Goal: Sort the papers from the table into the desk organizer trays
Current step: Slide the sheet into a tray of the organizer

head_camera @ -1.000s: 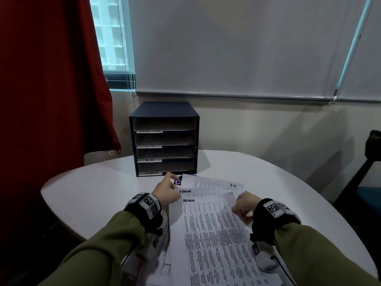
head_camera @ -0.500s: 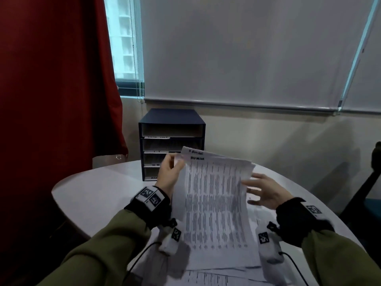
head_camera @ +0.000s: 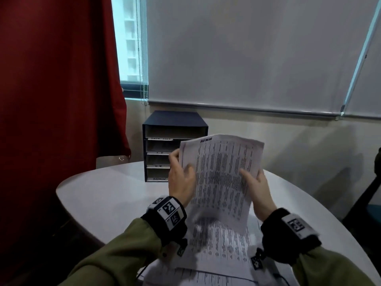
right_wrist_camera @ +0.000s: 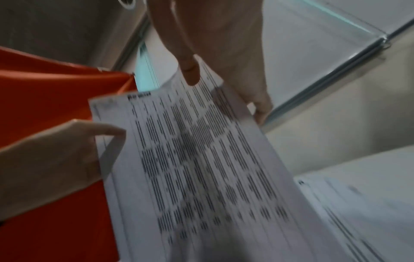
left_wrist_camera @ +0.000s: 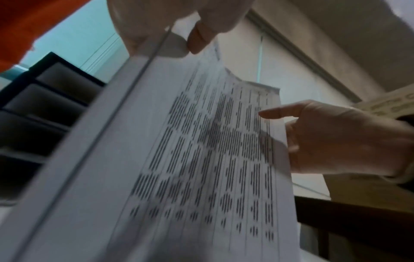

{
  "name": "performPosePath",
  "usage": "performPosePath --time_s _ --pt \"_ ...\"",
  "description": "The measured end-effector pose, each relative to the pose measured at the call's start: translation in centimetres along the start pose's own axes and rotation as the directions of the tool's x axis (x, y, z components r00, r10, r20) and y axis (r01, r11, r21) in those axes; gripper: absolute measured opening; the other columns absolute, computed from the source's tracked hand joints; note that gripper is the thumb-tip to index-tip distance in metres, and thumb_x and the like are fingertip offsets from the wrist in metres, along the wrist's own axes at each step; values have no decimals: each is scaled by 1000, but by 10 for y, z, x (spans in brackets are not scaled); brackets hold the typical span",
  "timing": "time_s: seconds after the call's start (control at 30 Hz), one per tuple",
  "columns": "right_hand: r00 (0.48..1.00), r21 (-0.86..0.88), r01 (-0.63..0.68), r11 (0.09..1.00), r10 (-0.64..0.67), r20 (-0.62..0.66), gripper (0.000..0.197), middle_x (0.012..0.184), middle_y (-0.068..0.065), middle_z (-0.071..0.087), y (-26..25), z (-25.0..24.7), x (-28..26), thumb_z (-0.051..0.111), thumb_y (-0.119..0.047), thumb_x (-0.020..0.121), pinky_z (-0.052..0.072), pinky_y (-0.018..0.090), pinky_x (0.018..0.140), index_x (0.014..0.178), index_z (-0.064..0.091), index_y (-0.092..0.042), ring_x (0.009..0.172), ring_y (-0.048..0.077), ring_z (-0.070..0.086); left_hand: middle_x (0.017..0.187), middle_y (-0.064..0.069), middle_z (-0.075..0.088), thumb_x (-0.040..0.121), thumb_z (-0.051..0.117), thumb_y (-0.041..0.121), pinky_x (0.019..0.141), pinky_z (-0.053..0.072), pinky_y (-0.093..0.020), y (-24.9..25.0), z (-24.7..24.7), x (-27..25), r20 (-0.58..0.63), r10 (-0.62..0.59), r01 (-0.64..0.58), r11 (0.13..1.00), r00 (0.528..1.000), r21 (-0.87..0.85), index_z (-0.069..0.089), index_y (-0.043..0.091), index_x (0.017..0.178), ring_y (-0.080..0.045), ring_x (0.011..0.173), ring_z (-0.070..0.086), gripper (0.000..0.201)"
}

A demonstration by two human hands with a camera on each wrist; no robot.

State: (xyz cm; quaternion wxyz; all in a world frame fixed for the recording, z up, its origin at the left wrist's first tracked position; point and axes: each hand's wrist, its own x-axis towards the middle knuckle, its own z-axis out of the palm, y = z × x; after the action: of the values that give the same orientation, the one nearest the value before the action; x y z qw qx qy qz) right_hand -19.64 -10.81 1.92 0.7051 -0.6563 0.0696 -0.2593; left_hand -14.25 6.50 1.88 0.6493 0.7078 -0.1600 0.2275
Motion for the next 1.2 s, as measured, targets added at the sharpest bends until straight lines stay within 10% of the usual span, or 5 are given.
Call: performPosePath --time_s 0.3,0.63,0.8,1.0,1.2 --pt "972 51 -201 978 205 -118 10 95 2 47 44 1 6 46 -14 93 44 36 72 96 37 -18 90 22 50 107 2 59 96 45 11 64 45 -14 -43 -6 -7 227 -340 367 926 913 -89 37 20 114 1 83 55 21" --pt "962 -108 -252 962 236 -139 15 95 4 47 65 9 10 37 -3 92 42 31 64 90 41 -17 79 17 47 92 15 51 99 37 13 66 42 -17 -52 4 -5 149 -388 392 920 909 4 23 9 143 -2 74 48 46" --pt "977 -348 -213 913 198 -80 19 99 10 58 63 10 13 33 -4 94 45 28 62 106 47 -9 82 24 55 107 -8 62 90 34 11 77 50 -43 -53 -9 16 97 -373 346 912 923 221 37 14 131 -28 84 59 42" --pt "855 -435 -435 788 513 74 6 71 11 49 88 24 34 47 -5 93 34 31 60 97 47 -9 63 20 44 136 -23 46 92 33 1 104 39 -41 -85 -59 43 176 -699 601 695 693 395 36 -8 133 -38 125 46 42" --pt "778 -517 -505 691 624 75 25 58 6 42 102 55 52 52 -7 95 31 23 48 71 47 -9 45 16 36 124 -31 50 90 28 -11 77 32 -34 -116 -92 42 166 -772 657 615 613 435 46 -19 116 -43 116 51 33"
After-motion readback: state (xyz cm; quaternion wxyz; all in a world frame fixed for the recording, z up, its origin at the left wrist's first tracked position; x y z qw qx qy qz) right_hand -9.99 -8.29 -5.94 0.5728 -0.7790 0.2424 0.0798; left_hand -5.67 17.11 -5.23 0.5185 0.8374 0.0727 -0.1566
